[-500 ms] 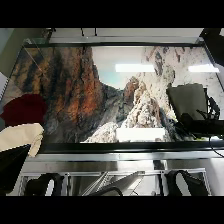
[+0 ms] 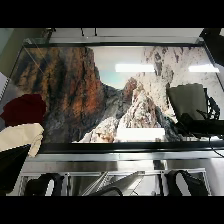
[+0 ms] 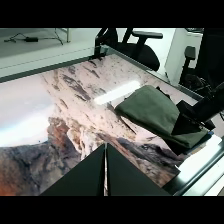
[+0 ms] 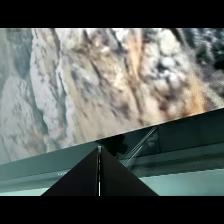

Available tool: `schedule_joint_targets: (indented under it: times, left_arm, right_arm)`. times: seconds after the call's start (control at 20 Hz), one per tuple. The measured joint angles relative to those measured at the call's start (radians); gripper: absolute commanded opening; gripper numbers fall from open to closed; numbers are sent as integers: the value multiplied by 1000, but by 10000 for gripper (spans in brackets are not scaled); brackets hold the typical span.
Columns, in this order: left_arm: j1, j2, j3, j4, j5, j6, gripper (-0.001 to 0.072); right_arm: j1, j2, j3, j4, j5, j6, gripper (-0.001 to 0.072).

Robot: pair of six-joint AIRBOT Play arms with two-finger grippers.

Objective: Fold the shirts.

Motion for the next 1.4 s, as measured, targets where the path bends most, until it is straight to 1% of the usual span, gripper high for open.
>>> schedule_joint_targets:
  times: [0.35, 0.45, 0.65, 0.85, 1.0, 1.2, 1.4]
  left_arm:
    - [0, 0, 0, 0, 6, 0, 14]
    - [0, 0, 0, 0, 56, 0, 14]
    - [0, 0, 0, -1, 213, -2, 14]
    - [1, 0, 0, 10, 269, -29, 14]
    - [2, -28, 0, 94, 226, -45, 14]
    - [2, -104, 0, 262, 118, -114, 14]
    - [3, -224, 0, 338, 101, -154, 14]
  right_arm:
    - [0, 0, 0, 0, 0, 0, 21]
    - [0, 0, 0, 0, 0, 0, 21]
    - [0, 0, 0, 0, 0, 0, 21]
    - [0, 0, 0, 0, -7, 0, 21]
    - [0, 0, 0, 5, -10, -16, 22]
    - [0, 0, 0, 18, -15, -39, 22]
    - [0, -1, 0, 23, -29, -67, 23]
